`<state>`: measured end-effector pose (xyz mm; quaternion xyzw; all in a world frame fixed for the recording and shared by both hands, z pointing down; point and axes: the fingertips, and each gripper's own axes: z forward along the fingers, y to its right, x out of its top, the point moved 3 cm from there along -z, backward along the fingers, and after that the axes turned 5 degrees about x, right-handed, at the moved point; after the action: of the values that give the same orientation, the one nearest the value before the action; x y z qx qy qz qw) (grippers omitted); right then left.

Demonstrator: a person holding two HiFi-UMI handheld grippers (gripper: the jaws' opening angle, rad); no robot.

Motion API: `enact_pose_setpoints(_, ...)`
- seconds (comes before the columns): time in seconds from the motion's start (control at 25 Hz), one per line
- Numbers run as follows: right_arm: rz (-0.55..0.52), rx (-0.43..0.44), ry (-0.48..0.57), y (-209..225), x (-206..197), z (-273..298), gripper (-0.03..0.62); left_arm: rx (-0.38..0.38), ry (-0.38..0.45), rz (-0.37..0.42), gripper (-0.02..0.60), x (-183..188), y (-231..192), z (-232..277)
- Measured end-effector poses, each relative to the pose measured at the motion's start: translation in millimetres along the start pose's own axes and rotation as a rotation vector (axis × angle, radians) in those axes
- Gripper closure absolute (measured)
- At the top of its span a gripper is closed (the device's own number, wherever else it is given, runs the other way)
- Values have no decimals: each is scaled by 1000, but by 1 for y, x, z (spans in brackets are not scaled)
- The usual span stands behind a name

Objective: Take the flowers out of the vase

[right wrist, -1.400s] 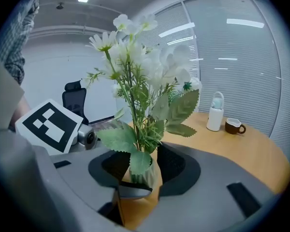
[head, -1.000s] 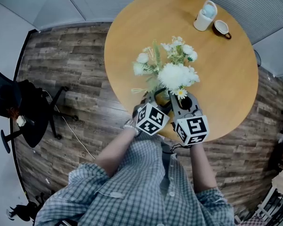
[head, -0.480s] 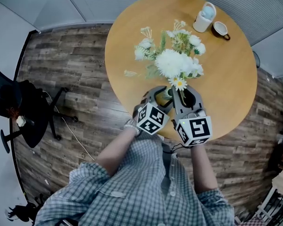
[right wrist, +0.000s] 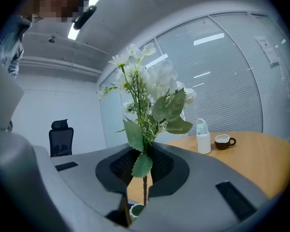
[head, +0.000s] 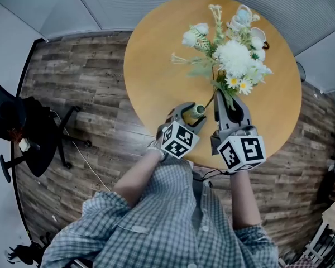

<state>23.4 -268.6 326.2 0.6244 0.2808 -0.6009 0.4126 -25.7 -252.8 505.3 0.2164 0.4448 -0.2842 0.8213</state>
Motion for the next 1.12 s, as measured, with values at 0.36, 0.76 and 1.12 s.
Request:
enact_pose_setpoints(0.36, 35, -121, 5, 42, 10, -27, 559, 0, -2, 0, 330, -1, 0, 1)
enact_pose_setpoints(0.76, 128, -210, -151, 58, -44, -49, 559, 0, -2, -1, 330, 1, -2, 0)
enact_pose_setpoints(1.12, 298, -267, -340, 59, -122, -57, 559, -2, -1, -4, 330, -2, -2, -2)
